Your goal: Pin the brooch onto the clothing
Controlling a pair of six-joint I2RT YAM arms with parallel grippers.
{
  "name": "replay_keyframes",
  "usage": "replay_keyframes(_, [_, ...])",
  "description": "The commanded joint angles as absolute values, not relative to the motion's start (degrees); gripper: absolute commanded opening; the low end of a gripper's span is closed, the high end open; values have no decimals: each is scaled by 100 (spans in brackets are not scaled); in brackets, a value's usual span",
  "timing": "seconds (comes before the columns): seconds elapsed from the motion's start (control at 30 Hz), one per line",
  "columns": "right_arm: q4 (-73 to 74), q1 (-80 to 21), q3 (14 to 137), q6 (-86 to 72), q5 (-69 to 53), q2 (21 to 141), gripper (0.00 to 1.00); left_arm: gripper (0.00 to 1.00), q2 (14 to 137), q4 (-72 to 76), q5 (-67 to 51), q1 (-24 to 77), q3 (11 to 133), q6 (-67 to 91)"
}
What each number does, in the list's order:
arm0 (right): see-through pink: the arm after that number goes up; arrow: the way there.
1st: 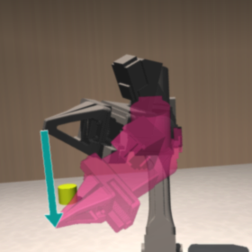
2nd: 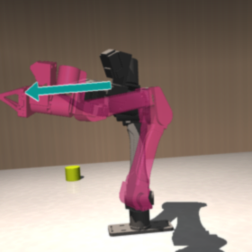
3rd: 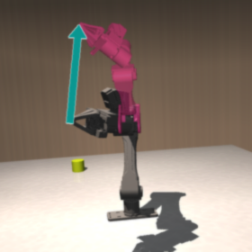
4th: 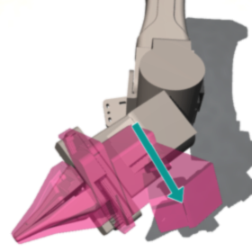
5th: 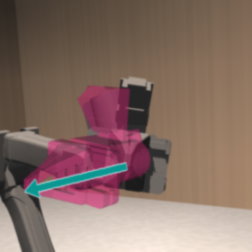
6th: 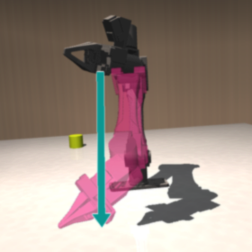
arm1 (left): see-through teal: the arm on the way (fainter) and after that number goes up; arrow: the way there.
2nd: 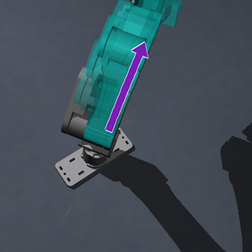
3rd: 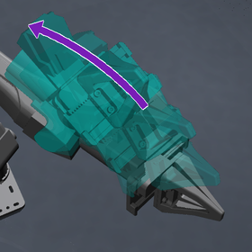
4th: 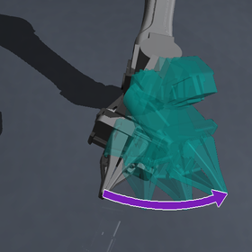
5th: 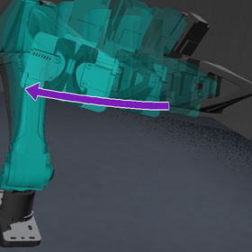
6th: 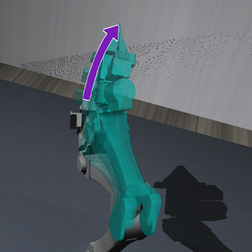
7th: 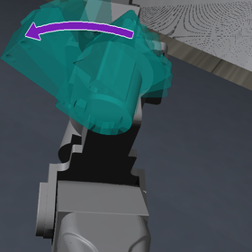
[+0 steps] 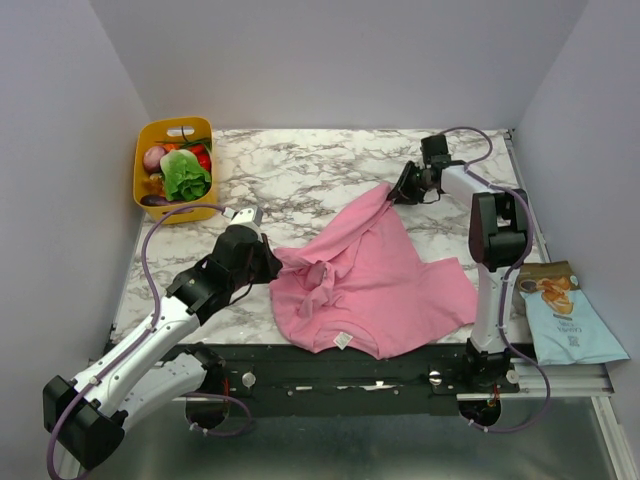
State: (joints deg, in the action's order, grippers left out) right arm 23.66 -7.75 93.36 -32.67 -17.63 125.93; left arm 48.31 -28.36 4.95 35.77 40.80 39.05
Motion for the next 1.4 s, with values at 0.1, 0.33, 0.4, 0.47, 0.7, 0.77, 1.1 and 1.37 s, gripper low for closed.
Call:
replay_keyframes(0.1, [2522, -677, 9589, -3270, -2012, 12823, 21, 0, 4808, -2672, 466, 3612, 4043, 3867])
replay_keyframes(0.33, [2321, -633, 9431, -3252, -2399, 12622, 1, 0, 4816, -2681, 510, 3612, 4069, 3850])
replay_keyframes(0.4, [2224, -642, 9290, -3261, -2452, 12376, 0, 0, 4799, -2733, 527, 3612, 4096, 3841])
replay_keyframes(0.47, [2154, -633, 9107, -3252, -2470, 12139, 0, 0, 4755, -2803, 580, 3612, 4131, 3832])
replay_keyframes(0.7, [1960, -642, 8237, -3085, -2435, 10593, 0, 0, 4597, -2848, 686, 3612, 4236, 3779])
replay_keyframes(0.77, [1951, -642, 8034, -3059, -2356, 10074, 0, 0, 4579, -2839, 712, 3612, 4280, 3753])
replay_keyframes(1.1, [1934, -624, 7892, -2953, -2557, 8210, 0, 0, 4904, -3049, 1072, 3604, 5421, 3323])
replay_keyframes(1.37, [3021, -624, 9569, -2751, -2303, 7541, 1, 0, 5799, -3357, 1591, 3595, 7802, 2778])
